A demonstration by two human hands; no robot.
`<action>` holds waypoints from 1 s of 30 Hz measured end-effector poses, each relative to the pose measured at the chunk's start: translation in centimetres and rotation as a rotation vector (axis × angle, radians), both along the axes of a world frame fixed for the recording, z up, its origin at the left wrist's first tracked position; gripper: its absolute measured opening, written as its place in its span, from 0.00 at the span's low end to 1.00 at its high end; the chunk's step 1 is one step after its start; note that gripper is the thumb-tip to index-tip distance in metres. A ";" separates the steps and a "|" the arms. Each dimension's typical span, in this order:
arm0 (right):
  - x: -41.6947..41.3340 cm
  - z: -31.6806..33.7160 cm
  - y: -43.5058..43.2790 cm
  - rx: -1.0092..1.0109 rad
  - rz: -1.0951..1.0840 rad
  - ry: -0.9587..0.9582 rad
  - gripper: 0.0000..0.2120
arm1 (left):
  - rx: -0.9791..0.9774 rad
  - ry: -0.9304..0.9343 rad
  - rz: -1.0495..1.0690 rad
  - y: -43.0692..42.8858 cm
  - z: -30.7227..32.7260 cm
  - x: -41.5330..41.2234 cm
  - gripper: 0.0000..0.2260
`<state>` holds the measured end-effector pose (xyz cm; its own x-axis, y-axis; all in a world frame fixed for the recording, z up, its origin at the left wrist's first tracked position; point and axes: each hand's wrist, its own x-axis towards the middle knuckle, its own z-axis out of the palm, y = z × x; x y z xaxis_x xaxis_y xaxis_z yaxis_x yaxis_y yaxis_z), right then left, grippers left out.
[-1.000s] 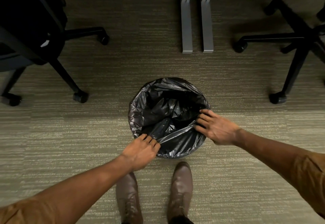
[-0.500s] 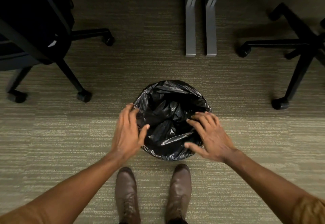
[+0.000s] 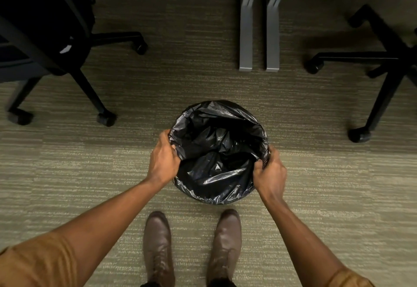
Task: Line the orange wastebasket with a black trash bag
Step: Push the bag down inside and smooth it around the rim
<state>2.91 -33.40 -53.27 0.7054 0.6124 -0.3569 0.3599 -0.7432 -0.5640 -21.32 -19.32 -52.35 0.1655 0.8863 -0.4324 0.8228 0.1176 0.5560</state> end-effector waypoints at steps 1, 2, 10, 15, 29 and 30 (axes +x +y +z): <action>0.1 -0.1 -0.1 -0.025 0.051 -0.041 0.32 | 0.002 0.001 -0.007 0.0 -0.1 -0.1 0.32; 0.0 -0.1 -0.1 -0.075 0.142 -0.164 0.36 | 0.005 0.001 -0.009 0.0 -0.3 -0.2 0.33; -2.7 -0.1 1.5 -0.359 1.164 -0.399 0.38 | 0.055 -0.020 -0.026 -0.2 -1.2 -0.4 0.32; -2.4 -1.5 3.8 -0.883 1.256 -0.340 0.46 | -0.024 -0.065 0.045 -0.3 -1.7 -0.3 0.24; -1.8 0.4 -2.1 0.054 0.434 -0.501 0.19 | -0.880 -0.976 0.811 0.0 -3.3 -1.4 0.52; -1.8 0.2 -2.7 0.112 0.378 -0.479 0.19 | -0.853 -0.984 0.864 -0.1 -3.5 -1.2 0.47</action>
